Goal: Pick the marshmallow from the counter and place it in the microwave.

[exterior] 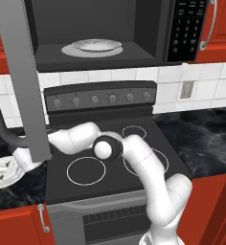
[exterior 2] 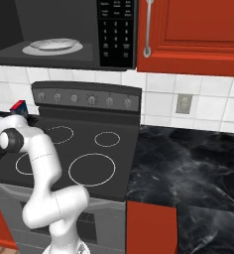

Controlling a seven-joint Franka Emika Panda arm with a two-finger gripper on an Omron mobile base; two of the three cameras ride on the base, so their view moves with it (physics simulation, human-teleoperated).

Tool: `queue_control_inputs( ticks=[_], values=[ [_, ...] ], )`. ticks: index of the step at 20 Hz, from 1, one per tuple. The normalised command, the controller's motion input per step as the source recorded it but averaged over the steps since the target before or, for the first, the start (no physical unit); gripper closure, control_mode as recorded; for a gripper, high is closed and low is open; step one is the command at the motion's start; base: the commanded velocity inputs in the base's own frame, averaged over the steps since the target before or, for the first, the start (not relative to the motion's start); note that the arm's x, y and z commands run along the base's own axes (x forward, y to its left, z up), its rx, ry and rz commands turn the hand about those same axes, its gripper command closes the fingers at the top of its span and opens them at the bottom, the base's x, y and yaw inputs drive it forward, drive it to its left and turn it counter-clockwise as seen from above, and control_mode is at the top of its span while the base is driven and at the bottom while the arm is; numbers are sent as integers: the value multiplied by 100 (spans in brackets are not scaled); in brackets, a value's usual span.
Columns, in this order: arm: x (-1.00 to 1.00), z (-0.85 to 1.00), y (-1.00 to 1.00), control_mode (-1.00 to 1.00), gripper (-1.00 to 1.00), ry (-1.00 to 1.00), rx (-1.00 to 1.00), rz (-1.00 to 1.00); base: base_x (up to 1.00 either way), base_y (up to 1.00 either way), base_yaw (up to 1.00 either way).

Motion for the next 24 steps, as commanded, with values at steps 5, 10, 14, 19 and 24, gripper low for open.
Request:
queue_control_inputs(
  ticks=[5, 10, 14, 19, 24],
  values=[
    [4, 1, 16, -100, -100, 18, -4, 2, 0, 0, 0],
    [0, -1, 6, -100, 100, 13, -14, 1, 0, 0, 0],
    [0, -18, 0, -100, 100, 0, -15, 1, 0, 0, 0],
    [-14, -19, -20, -100, 100, -7, -12, 1, 0, 0, 0],
    [-19, -5, -22, -100, 100, -15, -11, 0, 0, 0, 0]
  ],
)
